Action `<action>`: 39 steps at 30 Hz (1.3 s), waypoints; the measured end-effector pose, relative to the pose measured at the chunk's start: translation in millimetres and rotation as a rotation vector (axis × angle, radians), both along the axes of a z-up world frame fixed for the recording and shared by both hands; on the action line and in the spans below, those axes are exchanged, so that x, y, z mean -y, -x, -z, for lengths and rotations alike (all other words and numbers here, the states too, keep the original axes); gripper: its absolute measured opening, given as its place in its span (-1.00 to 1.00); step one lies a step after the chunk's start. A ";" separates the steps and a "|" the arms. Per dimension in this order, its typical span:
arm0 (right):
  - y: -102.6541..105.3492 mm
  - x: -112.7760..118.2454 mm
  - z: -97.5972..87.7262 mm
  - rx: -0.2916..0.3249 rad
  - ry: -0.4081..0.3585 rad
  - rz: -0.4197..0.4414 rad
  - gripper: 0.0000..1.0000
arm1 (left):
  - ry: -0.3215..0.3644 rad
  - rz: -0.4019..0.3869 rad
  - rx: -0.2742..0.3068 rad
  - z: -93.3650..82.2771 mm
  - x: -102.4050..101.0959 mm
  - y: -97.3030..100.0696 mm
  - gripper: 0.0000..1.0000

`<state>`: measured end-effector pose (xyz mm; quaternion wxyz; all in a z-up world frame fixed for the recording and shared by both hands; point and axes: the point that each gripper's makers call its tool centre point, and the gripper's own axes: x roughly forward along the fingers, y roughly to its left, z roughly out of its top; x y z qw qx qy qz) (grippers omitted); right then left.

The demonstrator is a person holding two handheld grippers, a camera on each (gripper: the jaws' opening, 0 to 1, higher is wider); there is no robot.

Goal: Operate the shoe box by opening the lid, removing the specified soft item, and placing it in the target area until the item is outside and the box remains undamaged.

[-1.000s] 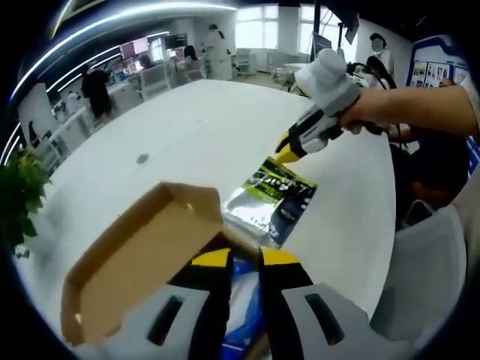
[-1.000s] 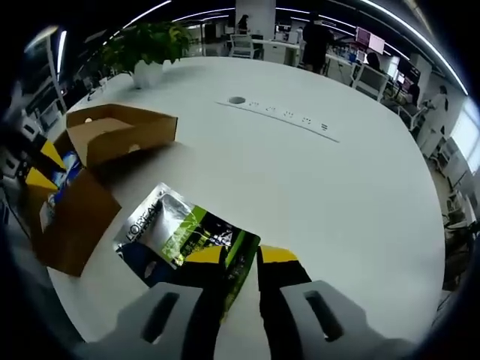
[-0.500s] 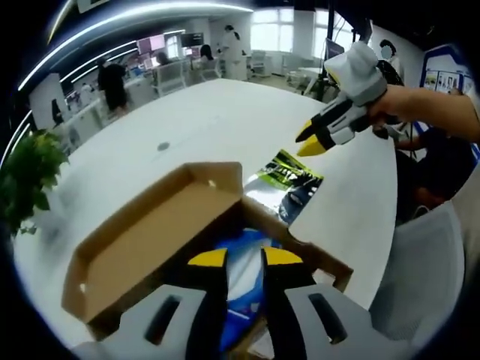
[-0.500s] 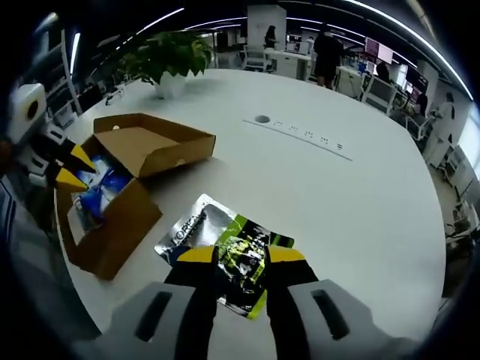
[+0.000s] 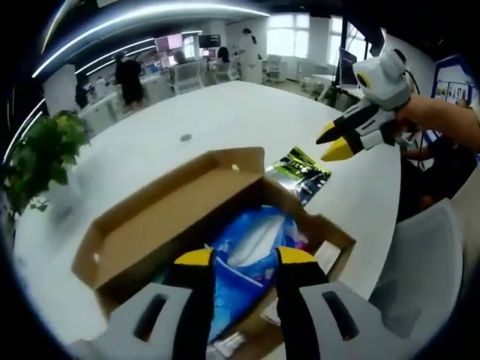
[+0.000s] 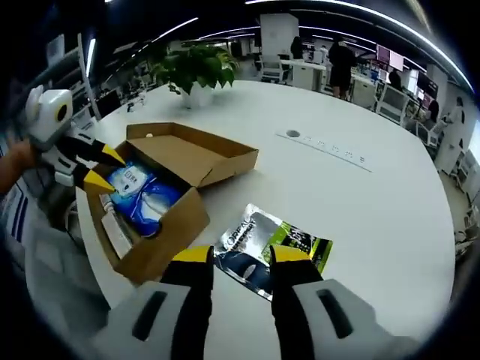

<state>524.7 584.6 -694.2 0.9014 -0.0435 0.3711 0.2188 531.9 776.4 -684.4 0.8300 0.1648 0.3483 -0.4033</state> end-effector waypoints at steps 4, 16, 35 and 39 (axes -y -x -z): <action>2.9 -12.0 -3.4 0.006 -0.014 -0.018 -0.41 | -0.005 -0.037 0.011 -1.8 -15.7 -0.7 -0.35; 4.9 -46.6 -7.9 0.006 -0.060 -0.075 -0.37 | -0.021 -0.135 0.032 -0.3 -62.2 2.4 -0.35; -0.8 -90.4 -5.0 -0.002 -0.074 -0.168 -0.33 | -0.044 -0.290 0.052 8.0 -127.1 1.7 -0.38; -3.5 -98.5 -4.1 -0.003 -0.075 -0.184 -0.33 | -0.052 -0.314 0.053 11.8 -137.8 1.4 -0.38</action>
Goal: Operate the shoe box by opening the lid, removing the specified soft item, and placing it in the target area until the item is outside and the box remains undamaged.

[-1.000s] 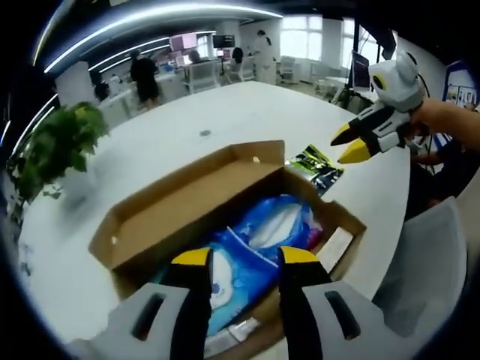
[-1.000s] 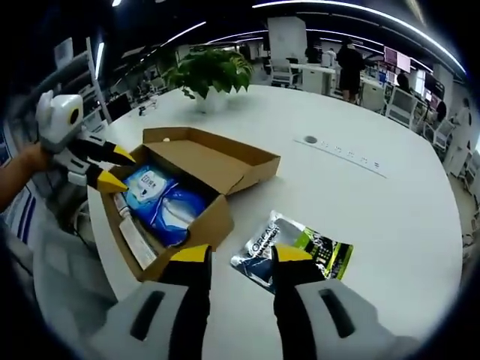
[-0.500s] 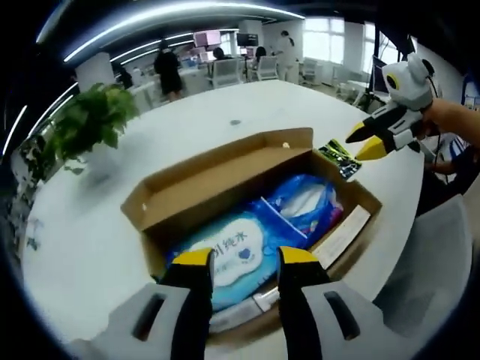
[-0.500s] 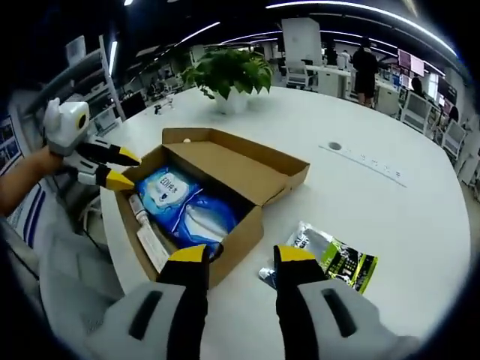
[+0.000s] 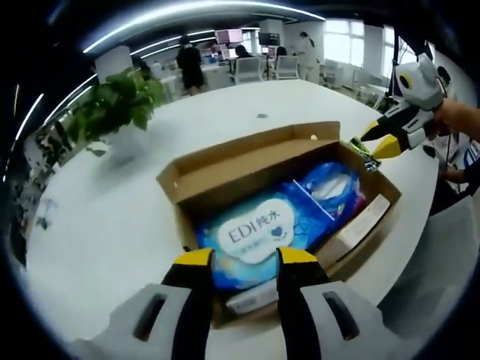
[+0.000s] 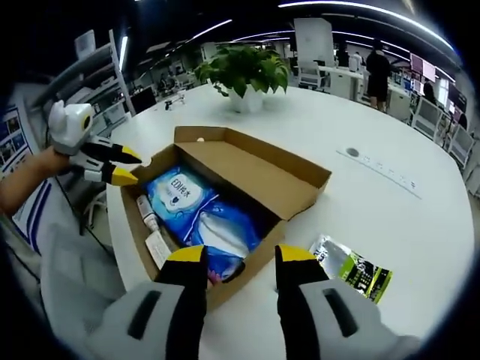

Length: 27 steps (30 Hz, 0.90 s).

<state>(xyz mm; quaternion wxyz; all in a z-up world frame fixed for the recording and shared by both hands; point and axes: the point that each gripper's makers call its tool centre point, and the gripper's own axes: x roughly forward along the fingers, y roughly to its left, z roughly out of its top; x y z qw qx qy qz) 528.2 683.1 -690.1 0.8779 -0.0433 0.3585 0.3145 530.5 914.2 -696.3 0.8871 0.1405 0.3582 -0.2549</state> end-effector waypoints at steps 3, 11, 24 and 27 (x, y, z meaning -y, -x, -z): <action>-2.0 -8.8 1.1 0.002 -0.001 -0.020 -0.32 | -0.002 -0.027 0.001 2.7 -9.3 -0.6 -0.39; -8.1 -23.5 7.1 0.000 0.001 -0.049 -0.32 | 0.005 -0.065 -0.010 10.1 -20.2 -1.9 -0.43; -16.6 -46.6 19.2 -0.019 -0.014 -0.084 -0.34 | 0.015 -0.086 -0.009 7.6 -21.9 -0.2 -0.57; -18.3 -53.0 23.1 -0.028 -0.017 -0.096 -0.34 | 0.016 -0.095 0.004 2.1 -24.6 -0.7 -0.58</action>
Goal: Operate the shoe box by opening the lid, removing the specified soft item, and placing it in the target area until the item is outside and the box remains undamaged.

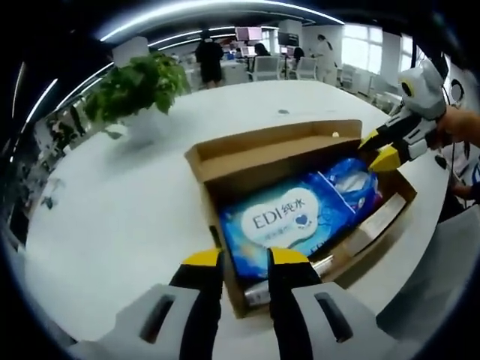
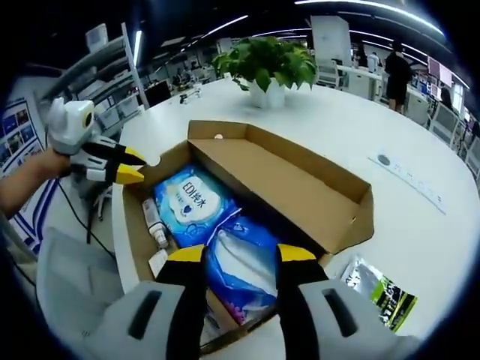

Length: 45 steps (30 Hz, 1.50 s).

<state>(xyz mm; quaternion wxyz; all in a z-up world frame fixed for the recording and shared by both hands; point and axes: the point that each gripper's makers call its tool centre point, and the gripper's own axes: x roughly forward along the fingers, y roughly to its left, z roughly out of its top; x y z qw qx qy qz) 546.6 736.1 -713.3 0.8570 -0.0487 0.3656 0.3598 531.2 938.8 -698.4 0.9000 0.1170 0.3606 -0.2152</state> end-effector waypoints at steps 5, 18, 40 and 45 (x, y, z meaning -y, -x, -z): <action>-1.0 -12.3 5.0 -0.014 -0.006 -0.021 -0.34 | -0.005 -0.021 0.007 -1.7 -6.5 -2.5 -0.57; -6.4 -32.8 17.2 -0.042 -0.012 -0.054 -0.36 | -0.012 -0.053 -0.039 15.5 -18.8 3.0 -0.66; -17.6 -64.9 35.4 -0.092 0.007 -0.067 -0.54 | 0.060 -0.106 -0.064 27.2 -18.9 2.5 -0.90; -19.8 -67.2 37.4 -0.114 0.001 -0.042 -0.58 | 0.067 -0.111 -0.061 27.7 -18.6 1.6 -0.90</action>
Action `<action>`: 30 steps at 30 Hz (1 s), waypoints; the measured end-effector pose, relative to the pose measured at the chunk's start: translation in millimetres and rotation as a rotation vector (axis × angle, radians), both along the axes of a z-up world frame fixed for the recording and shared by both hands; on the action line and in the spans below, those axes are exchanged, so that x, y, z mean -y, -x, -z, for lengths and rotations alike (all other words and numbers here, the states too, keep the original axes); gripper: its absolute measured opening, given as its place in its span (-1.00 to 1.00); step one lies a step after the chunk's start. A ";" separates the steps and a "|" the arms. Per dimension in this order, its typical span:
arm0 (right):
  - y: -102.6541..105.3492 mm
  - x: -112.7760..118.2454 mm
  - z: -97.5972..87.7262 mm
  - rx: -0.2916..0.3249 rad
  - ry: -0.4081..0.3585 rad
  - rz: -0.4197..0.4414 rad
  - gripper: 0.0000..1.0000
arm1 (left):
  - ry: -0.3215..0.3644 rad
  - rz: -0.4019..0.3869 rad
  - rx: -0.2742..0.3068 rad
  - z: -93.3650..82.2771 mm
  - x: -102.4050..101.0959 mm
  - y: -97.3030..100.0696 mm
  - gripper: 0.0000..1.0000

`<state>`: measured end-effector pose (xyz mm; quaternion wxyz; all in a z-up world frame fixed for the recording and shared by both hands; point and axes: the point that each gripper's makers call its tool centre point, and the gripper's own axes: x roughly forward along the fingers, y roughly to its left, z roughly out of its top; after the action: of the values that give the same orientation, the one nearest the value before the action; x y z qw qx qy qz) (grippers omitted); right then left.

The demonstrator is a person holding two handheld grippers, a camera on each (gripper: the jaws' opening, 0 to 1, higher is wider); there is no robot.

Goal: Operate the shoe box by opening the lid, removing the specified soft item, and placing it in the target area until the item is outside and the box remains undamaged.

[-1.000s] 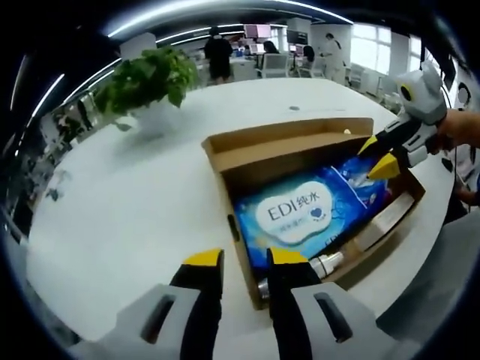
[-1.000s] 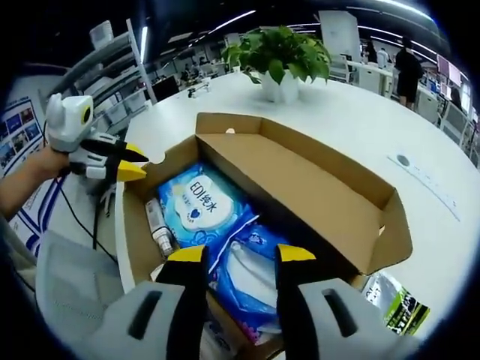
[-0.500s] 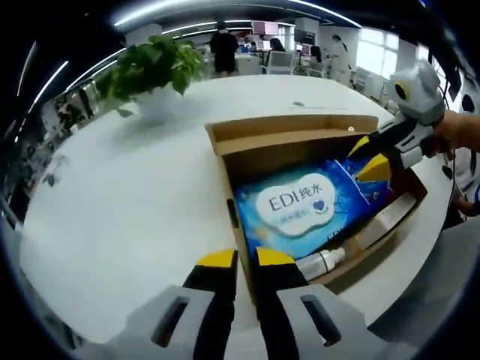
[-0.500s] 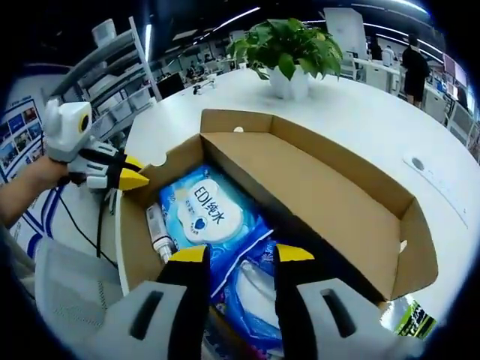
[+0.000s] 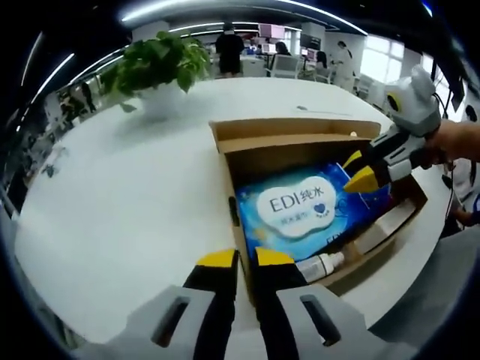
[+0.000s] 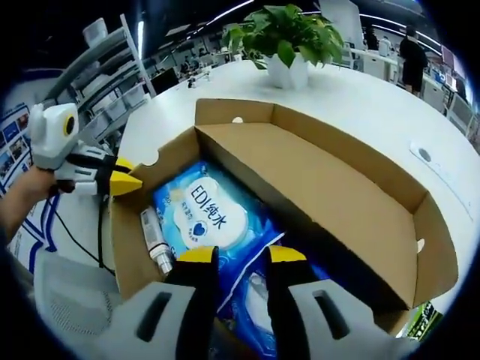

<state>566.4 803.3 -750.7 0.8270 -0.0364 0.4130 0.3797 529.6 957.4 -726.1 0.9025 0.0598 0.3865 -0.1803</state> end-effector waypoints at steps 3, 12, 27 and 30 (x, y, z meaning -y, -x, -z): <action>-1.2 -1.7 2.8 -0.012 0.007 0.010 -0.59 | 0.006 -0.006 0.002 0.2 0.1 -0.5 -0.90; -8.3 1.0 8.3 0.003 0.067 0.029 -0.86 | 0.016 -0.016 0.004 1.0 0.4 -1.5 -0.91; -4.5 -1.4 -16.8 -0.016 -0.026 0.077 -1.00 | -0.013 0.007 -0.001 2.2 1.8 -1.5 -0.89; -4.9 0.1 -21.6 -0.007 -0.031 0.080 -1.00 | -0.022 0.013 -0.003 2.0 2.0 -1.0 -0.89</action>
<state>571.3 803.2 -729.1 0.8407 -0.0055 0.4109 0.3528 530.6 955.4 -728.1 0.9000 0.0721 0.3894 -0.1821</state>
